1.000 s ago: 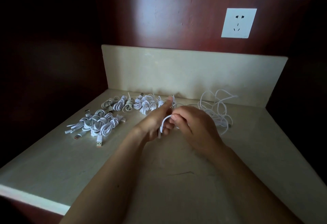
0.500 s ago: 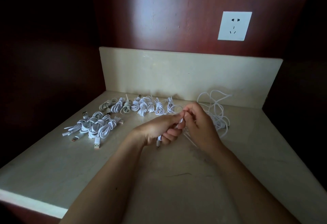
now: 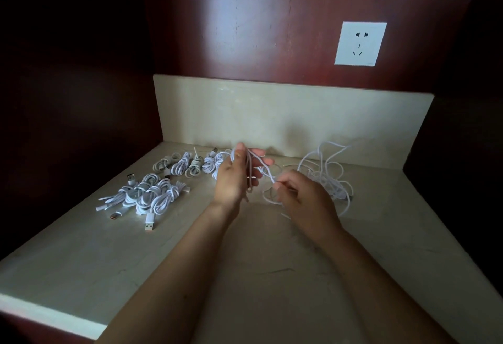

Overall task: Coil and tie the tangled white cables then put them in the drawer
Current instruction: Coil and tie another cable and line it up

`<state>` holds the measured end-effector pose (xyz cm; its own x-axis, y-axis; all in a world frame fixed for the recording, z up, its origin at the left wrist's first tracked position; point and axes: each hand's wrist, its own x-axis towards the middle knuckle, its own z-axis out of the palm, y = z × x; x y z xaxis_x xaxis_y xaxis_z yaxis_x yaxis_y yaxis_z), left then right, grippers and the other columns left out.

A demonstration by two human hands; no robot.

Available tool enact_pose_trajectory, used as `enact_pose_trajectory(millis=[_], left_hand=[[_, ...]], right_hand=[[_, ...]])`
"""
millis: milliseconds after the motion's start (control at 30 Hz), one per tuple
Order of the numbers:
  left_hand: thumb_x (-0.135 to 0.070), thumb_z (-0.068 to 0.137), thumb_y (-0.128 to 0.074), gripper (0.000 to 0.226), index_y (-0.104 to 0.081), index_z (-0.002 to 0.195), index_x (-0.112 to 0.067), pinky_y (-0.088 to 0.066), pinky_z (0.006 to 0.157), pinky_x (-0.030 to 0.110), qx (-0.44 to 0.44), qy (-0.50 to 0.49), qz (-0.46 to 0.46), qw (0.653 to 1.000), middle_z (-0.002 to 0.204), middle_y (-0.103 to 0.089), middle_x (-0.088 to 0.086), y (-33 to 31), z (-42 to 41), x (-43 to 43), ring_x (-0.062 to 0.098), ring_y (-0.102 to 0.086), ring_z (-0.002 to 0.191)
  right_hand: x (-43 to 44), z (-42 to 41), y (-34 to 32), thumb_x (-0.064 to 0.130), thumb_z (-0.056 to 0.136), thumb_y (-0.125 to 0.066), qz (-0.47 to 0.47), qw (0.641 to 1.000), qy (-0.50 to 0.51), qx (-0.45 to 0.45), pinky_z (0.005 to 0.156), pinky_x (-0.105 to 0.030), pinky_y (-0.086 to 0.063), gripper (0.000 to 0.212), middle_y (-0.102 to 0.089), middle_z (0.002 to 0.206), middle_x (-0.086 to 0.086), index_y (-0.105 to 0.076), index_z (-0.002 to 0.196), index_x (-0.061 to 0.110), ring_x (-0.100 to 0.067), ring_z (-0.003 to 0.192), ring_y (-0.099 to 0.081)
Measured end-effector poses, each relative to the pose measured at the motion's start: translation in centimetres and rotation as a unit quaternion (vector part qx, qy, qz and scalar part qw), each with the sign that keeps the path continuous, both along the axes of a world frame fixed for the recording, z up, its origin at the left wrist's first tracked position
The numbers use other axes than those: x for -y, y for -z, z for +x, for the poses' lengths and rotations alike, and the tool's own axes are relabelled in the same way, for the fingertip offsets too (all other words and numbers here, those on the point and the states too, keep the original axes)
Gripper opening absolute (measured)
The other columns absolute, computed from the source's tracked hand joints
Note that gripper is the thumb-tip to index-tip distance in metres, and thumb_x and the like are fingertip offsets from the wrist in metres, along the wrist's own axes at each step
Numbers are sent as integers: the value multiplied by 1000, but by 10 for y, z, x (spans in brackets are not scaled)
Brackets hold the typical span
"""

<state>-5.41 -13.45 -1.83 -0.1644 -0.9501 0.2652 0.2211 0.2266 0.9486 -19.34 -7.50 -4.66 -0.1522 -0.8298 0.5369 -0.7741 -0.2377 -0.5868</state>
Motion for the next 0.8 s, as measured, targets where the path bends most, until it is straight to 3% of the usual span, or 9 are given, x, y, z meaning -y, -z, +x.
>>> enact_pose_trajectory(millis=[133,200,233,300,367,433,600,700,800], left_hand=[[-35,107,-27,47,-59,83,-10,-54,73,30,-111,15,82,990,61,-68,1,3,1,5,13,-67,63],[-37,107,-27,46,-52,80,-9,-57,64,29,-183,22,128,975,50,-56,1,0,0,6,16,-66,55],[-39,106,-27,46,-49,78,-11,-55,52,24,-205,23,147,967,47,-49,-1,-2,1,7,15,-60,47],[-40,107,-25,45,-43,74,-15,-34,35,15,-231,17,159,960,44,-34,-6,-4,3,8,8,-37,34],[-37,107,-25,42,-40,73,-18,-17,34,13,-244,1,149,958,44,-25,-9,-6,6,12,3,-20,34],[-35,107,-26,39,-42,75,-19,-13,35,14,-246,-18,143,959,45,-25,-10,-8,11,15,3,-16,34],[-29,105,-28,37,-38,70,-20,-11,36,14,-186,-93,117,971,45,-29,-10,-5,17,20,4,-17,35],[-27,104,-29,37,-35,67,-21,-13,36,14,-74,-92,113,987,45,-33,-10,-2,15,19,5,-20,34],[-35,105,-30,40,-37,68,-21,-15,36,13,42,-29,119,992,50,-36,-7,0,12,15,4,-23,33]], right_hand=[[1,5,2,39,88,-48,19,998,-25,-46,73,-38,-51,20,-69,83,8,-64,91,26,-13,79,-63],[1,7,3,37,89,-46,30,996,-42,-77,77,-37,-51,26,-72,92,7,-68,99,28,-15,86,-65],[1,9,3,35,90,-46,33,994,-49,-88,79,-36,-50,28,-73,97,7,-70,104,28,-15,91,-65],[0,10,3,34,90,-46,33,993,-55,-103,81,-33,-49,32,-73,102,6,-71,109,27,-15,95,-65],[-1,10,2,38,89,-46,34,991,-52,-117,79,-32,-49,33,-73,99,5,-71,107,27,-14,92,-64],[0,8,1,39,87,-50,31,989,-52,-132,73,-30,-47,28,-72,87,4,-72,97,25,-15,83,-64],[0,2,-3,31,83,-64,-14,991,-63,-118,68,-22,-39,12,-68,73,10,-68,76,23,-2,69,-58],[-6,8,-9,20,83,-63,-32,991,-97,-84,69,-28,-43,7,-64,73,8,-64,76,20,-9,73,-58],[-11,12,-14,25,90,-53,-36,991,-117,-55,71,-34,-45,13,-61,77,5,-62,82,19,-13,76,-56]])
